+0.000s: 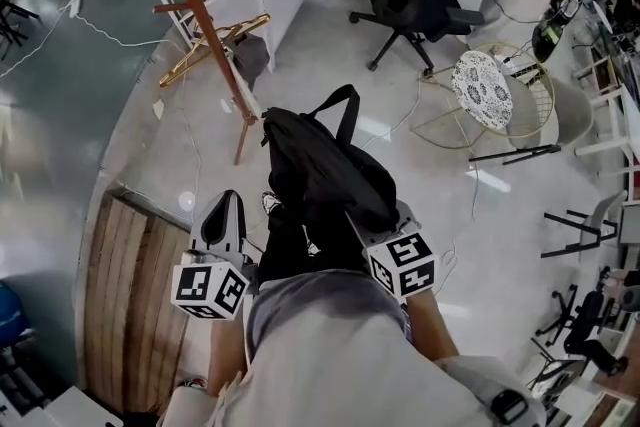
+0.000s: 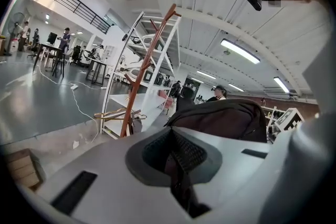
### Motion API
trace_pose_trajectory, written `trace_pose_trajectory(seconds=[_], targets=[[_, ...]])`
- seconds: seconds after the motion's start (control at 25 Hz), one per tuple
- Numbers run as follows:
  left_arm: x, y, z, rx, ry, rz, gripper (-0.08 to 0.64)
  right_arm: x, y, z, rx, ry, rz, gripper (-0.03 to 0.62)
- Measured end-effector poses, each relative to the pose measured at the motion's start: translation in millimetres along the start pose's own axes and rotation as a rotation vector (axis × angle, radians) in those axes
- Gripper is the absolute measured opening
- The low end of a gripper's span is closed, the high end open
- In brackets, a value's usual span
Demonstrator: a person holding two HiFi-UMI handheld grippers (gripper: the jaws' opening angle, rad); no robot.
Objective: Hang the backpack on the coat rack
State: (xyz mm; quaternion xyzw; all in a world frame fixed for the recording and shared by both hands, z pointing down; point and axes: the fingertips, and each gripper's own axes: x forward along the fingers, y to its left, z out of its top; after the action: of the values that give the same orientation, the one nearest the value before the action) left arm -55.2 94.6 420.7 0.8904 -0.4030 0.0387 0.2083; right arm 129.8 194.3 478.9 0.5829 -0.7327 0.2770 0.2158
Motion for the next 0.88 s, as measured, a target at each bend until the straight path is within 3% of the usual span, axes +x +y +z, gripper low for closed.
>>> trace_pose_trajectory(seconds=[0.12,0.32,0.72,0.88], targets=[[19,0,11,0.009,0.005,-0.056,0.006,13,-5,10,-0.007,0.021,0.007,0.146],[45,22,25,0.005,0.005,-0.032,0.006,41,-8,32,-0.015,0.039,0.028,0.146],[82,50,66,-0.042,-0.035,-0.078,0.006,88,-5,79,-0.053,0.059,0.074,0.146],[94,63,85,-0.027,-0.045,-0.078,0.006,106,-1,97,-0.08,0.071,0.094,0.146]])
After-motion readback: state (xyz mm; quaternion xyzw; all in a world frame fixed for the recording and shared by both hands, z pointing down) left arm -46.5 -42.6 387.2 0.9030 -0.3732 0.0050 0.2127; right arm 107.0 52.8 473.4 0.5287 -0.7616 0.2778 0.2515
